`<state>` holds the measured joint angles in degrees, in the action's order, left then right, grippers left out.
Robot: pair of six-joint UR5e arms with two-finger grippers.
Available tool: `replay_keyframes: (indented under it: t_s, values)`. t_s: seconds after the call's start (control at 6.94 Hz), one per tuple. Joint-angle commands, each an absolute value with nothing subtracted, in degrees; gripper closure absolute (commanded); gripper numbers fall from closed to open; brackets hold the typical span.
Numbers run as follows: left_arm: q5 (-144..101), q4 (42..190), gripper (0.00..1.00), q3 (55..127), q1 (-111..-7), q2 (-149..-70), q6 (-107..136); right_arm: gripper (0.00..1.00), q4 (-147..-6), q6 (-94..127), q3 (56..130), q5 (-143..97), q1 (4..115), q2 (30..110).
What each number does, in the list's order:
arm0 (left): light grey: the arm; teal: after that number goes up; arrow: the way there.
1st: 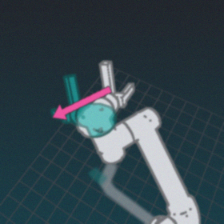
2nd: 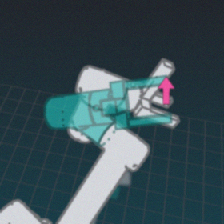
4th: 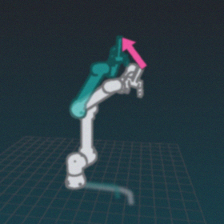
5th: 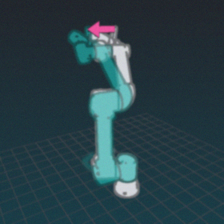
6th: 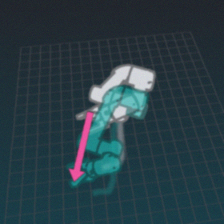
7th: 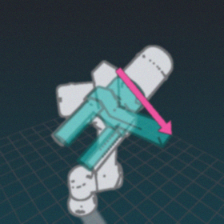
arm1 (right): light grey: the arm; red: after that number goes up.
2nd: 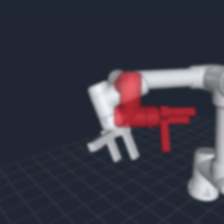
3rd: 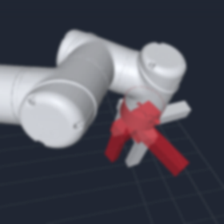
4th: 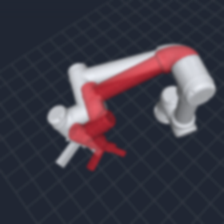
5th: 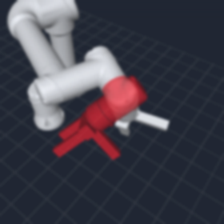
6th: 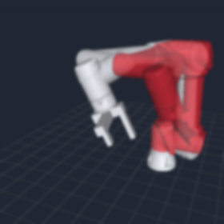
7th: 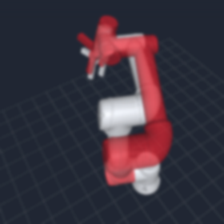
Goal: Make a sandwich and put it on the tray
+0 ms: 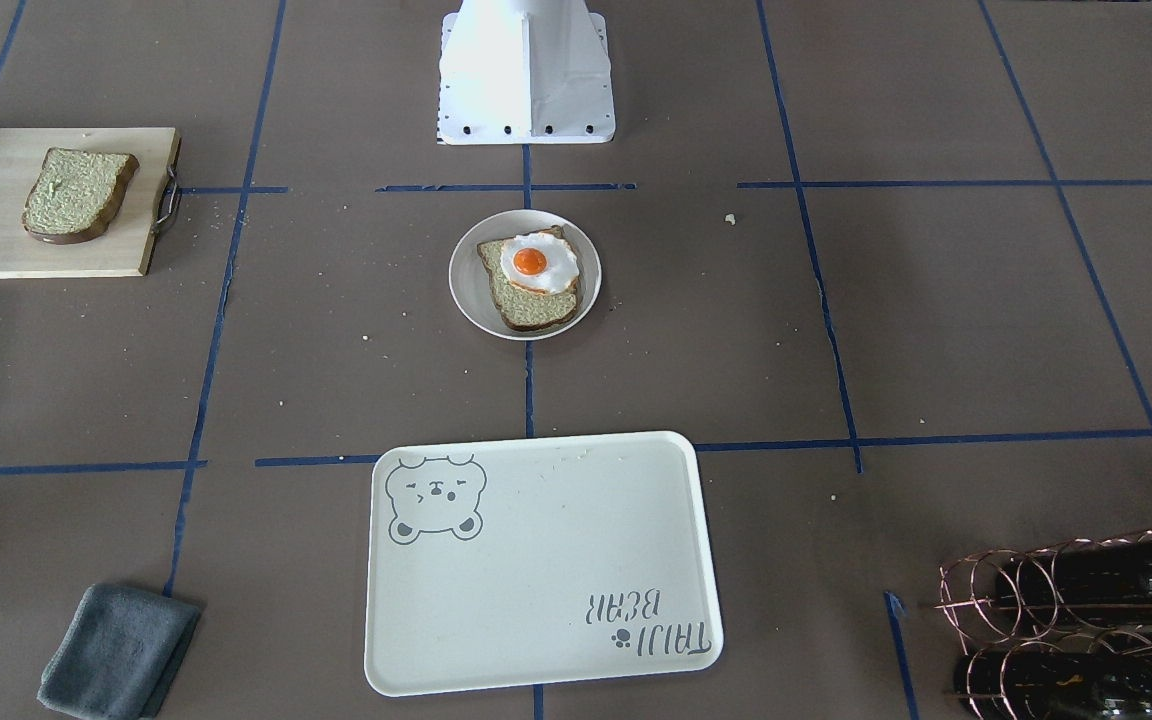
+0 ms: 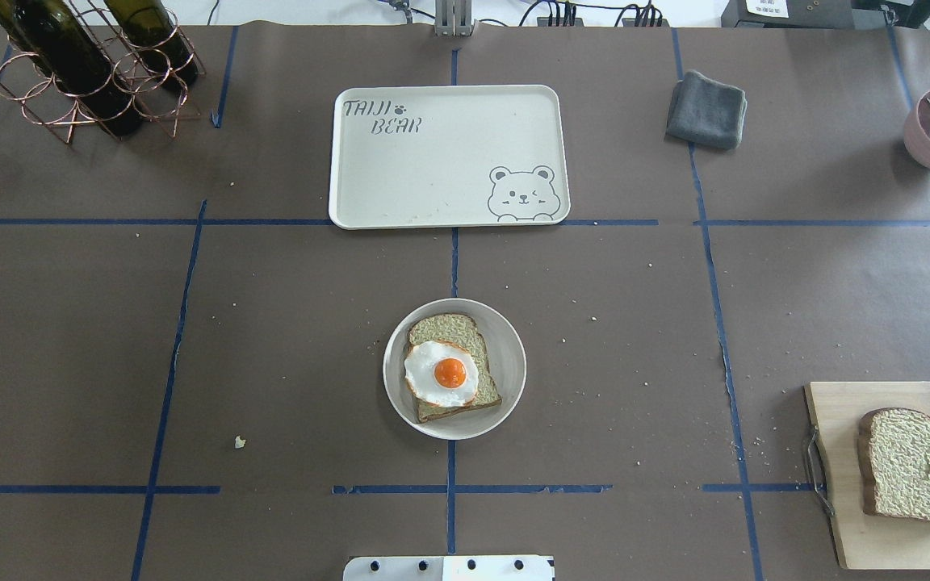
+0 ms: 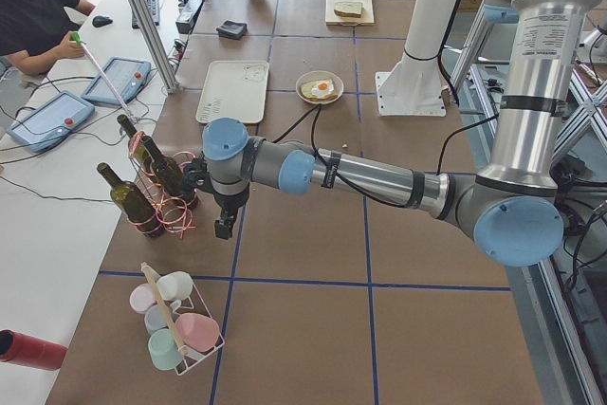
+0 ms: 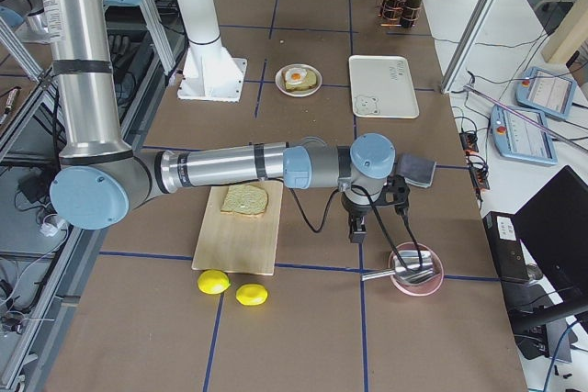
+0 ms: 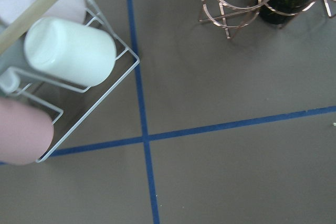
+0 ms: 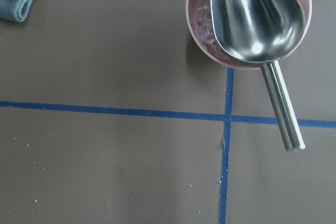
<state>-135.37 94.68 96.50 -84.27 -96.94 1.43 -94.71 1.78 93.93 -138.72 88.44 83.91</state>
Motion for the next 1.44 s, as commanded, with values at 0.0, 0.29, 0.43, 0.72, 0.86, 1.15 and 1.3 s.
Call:
replay_keyframes:
  t_s: [0.0,0.29,0.43,0.72,0.86,1.15,1.3]
  values:
    - [-136.14,96.16,0.0,97.29,-77.21,-101.67,1.58,0.0,-94.57,1.76,94.13,-143.75,87.02,84.54]
    - [-137.19,97.2,0.0,97.56,-71.22,-105.35,8.29,0.0,-91.52,6.48,97.88,-144.5,84.83,90.05]
    - [-136.68,100.77,0.0,99.99,-67.8,-105.9,15.83,0.0,-82.97,10.33,98.26,-144.14,83.86,93.74]
    - [-135.28,104.49,0.0,102.99,-61.39,-106.43,31.03,0.0,-62.69,31.17,98.35,-141.86,77.74,100.59]
    - [-130.57,107.46,0.0,103.44,-57.08,-107.13,39.12,0.0,-51.44,38.6,98.35,-137.5,73.0,105.16]
    - [-128.5,115.36,0.0,103.27,-50.74,-107.57,54.24,0.0,-41.42,49.53,101.13,-135.19,65.34,112.02]
    - [-126.84,116.01,0.0,103.36,-49.06,-109.23,58.58,0.0,-41.31,50.53,105.43,-131.35,60.6,117.02]
